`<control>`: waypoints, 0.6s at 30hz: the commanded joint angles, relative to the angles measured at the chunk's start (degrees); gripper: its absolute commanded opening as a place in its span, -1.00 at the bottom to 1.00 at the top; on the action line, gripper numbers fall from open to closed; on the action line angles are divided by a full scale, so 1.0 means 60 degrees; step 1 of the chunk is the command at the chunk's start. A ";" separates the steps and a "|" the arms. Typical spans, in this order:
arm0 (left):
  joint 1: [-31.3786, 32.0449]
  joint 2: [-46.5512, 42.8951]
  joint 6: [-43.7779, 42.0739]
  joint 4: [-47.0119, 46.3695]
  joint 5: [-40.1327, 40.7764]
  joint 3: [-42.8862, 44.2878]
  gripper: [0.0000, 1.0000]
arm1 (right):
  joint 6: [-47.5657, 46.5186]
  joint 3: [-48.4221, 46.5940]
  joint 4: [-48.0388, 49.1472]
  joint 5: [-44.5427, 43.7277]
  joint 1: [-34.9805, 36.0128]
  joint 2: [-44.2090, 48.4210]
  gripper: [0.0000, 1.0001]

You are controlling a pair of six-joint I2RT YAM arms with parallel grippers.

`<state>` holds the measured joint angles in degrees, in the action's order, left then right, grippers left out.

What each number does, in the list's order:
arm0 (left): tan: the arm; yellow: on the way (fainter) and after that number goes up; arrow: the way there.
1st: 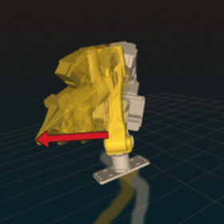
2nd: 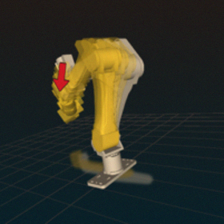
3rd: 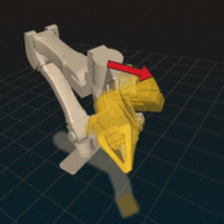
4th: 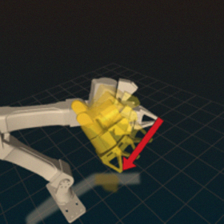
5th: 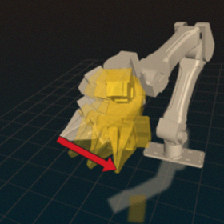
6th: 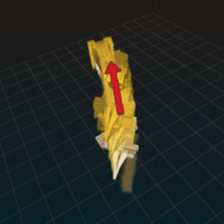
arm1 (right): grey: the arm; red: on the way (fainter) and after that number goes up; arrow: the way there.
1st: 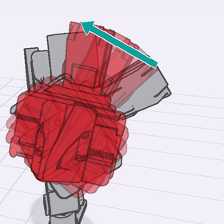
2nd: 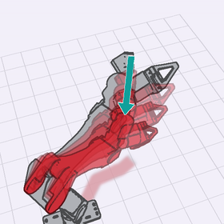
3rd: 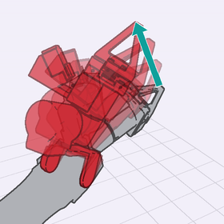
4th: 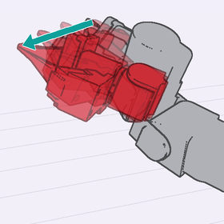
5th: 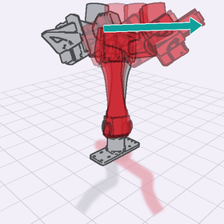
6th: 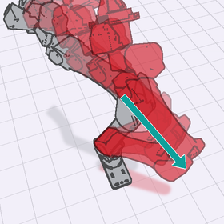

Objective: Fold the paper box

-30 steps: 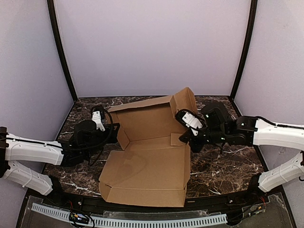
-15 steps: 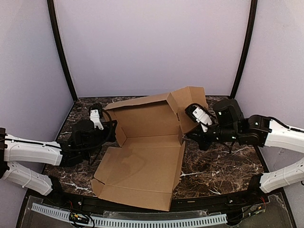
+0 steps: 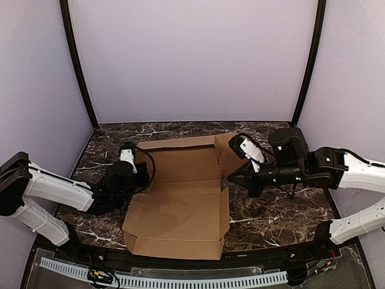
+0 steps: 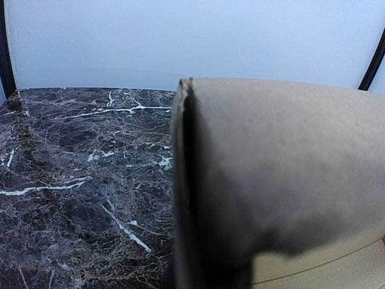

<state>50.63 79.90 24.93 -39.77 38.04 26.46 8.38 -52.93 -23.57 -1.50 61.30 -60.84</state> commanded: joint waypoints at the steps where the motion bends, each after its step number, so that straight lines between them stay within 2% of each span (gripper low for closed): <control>1: 0.0027 0.0087 0.0362 -0.0609 0.0338 0.0099 -0.99 | 0.0528 -0.0012 0.0474 -0.0064 0.0287 -0.0596 -1.00; 9: 0.0028 0.0028 0.0825 -0.0505 -0.0121 0.0052 -0.99 | 0.0627 0.0181 0.0912 -0.0283 0.0334 -0.1974 -1.00; 18: 0.0021 -0.0385 0.1160 -0.0532 -0.0391 -0.0156 -0.99 | 0.0943 0.0949 0.0691 -0.0760 0.0331 -0.2159 -1.00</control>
<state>50.63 80.51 29.30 -41.06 36.86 26.39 11.94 -49.98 -19.59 -4.14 62.74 -73.97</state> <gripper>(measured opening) 0.024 0.003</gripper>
